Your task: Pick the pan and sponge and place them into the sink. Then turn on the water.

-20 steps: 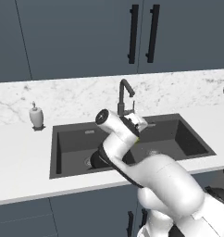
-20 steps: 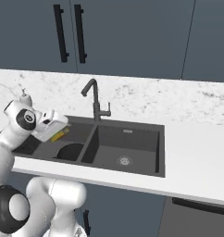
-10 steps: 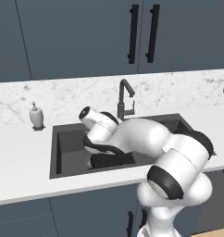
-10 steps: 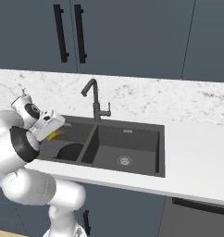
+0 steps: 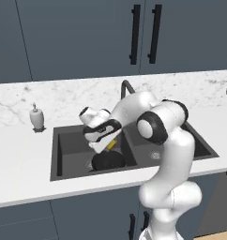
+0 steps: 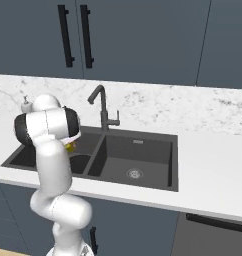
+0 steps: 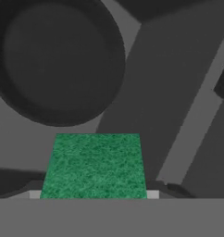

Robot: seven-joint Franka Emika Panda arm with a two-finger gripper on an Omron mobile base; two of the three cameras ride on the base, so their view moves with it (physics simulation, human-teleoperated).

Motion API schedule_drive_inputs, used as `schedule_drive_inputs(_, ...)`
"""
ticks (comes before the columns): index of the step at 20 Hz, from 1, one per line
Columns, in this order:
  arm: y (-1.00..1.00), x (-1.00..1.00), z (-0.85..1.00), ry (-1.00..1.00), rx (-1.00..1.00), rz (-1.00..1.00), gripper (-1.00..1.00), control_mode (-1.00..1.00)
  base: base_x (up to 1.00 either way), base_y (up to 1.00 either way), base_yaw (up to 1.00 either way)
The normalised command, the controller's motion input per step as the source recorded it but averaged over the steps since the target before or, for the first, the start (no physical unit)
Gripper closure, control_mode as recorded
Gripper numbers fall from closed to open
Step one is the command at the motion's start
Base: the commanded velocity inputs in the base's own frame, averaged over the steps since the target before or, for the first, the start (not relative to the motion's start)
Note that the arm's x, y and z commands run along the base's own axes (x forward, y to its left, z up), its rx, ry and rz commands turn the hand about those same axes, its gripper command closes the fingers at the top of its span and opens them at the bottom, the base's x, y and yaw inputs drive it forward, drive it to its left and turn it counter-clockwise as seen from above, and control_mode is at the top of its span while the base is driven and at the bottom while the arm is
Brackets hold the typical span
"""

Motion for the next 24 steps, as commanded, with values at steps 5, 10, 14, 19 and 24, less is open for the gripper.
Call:
schedule_drive_inputs(5,0.23,0.62,-0.61,0.21,0.00,0.00,1.00,-1.00,0.00,0.00,0.00)
schedule_drive_inputs(10,0.38,0.41,-0.39,0.18,-0.05,0.00,1.00,-1.00,0.00,0.00,0.00)
schedule_drive_inputs(14,-0.08,0.01,-0.34,0.03,-0.01,-0.04,1.00,-1.00,0.00,0.00,0.00)
schedule_drive_inputs(19,-0.42,0.00,-0.53,0.00,0.00,-0.06,1.00,-1.00,0.00,0.00,0.00)
schedule_drive_inputs(24,-0.22,0.00,-0.52,0.00,0.00,-0.01,1.00,-1.00,0.00,0.00,0.00)
